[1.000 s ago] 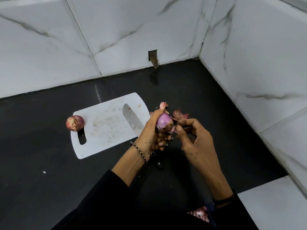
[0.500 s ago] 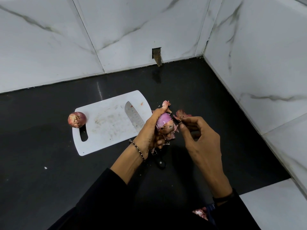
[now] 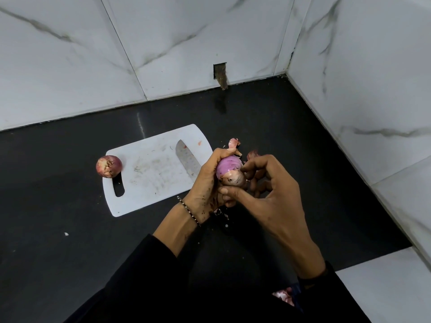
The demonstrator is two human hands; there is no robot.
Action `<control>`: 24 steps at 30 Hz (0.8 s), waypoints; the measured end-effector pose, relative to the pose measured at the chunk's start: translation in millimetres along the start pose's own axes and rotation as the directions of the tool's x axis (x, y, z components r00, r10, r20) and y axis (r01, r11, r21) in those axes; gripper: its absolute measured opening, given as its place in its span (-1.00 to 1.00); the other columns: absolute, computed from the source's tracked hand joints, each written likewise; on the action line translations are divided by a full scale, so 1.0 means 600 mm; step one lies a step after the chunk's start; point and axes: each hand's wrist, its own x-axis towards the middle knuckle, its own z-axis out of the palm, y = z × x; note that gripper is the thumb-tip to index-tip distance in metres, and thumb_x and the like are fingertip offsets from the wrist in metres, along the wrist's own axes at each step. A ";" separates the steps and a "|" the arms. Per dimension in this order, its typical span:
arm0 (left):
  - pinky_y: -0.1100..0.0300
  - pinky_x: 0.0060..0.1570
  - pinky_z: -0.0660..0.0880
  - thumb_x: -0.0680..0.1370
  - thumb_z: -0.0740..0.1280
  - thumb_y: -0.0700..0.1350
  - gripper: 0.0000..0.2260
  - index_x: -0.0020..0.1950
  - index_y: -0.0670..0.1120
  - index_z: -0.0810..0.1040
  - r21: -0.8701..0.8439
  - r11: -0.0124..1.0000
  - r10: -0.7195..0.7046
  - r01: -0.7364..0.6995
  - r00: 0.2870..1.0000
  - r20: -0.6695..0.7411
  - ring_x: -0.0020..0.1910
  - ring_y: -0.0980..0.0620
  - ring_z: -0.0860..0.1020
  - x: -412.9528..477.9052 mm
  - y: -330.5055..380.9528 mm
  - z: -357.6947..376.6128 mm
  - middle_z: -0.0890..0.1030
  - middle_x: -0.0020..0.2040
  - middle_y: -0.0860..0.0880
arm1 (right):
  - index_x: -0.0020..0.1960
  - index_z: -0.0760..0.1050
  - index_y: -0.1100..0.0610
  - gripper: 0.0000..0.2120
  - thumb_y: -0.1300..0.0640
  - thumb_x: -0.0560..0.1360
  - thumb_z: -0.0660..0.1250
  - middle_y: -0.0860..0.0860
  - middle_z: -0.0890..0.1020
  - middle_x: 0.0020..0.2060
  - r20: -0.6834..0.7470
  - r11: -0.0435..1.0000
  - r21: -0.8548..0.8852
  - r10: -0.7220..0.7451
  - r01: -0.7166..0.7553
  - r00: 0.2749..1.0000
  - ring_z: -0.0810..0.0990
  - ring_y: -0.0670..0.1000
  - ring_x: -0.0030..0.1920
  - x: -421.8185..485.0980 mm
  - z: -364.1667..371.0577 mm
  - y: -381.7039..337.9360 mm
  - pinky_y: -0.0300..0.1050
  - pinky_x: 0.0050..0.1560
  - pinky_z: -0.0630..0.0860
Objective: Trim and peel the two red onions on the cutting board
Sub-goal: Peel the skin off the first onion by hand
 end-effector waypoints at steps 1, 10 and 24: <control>0.16 -0.23 0.34 0.52 0.30 0.17 -0.65 -0.29 -0.04 0.66 -0.004 1.000 0.006 -0.006 1.000 0.000 -0.30 -0.06 0.46 0.001 -0.001 0.000 0.60 -0.31 -0.08 | 0.06 0.51 0.05 -0.51 -0.20 0.28 0.53 -0.11 0.58 -0.04 -0.003 1.000 0.005 0.000 0.000 1.000 0.59 -0.03 -0.17 0.000 0.000 0.000 -0.20 -0.26 0.57; 0.18 -0.26 0.40 0.42 0.38 0.23 -0.58 0.02 -0.11 0.61 0.045 0.999 0.016 -0.013 0.998 -0.068 -0.26 -0.07 0.46 -0.002 0.001 0.008 0.52 -0.10 -0.22 | 0.07 0.51 0.04 -0.57 -0.05 0.32 0.59 -0.15 0.55 -0.05 -0.003 1.000 -0.008 -0.029 0.029 1.000 0.57 -0.06 -0.17 -0.002 0.002 0.004 -0.28 -0.24 0.54; 0.19 -0.29 0.31 0.56 0.26 0.21 -0.53 -0.47 0.01 0.59 0.060 0.997 0.048 -0.044 0.996 -0.075 -0.33 0.00 0.36 -0.008 0.006 0.022 0.53 -0.41 -0.02 | -0.12 0.46 0.02 -0.71 0.06 0.38 0.59 -0.06 0.60 -0.16 -0.060 0.997 0.044 0.066 -0.063 0.996 0.63 0.01 -0.16 -0.010 0.011 0.010 0.02 -0.19 0.62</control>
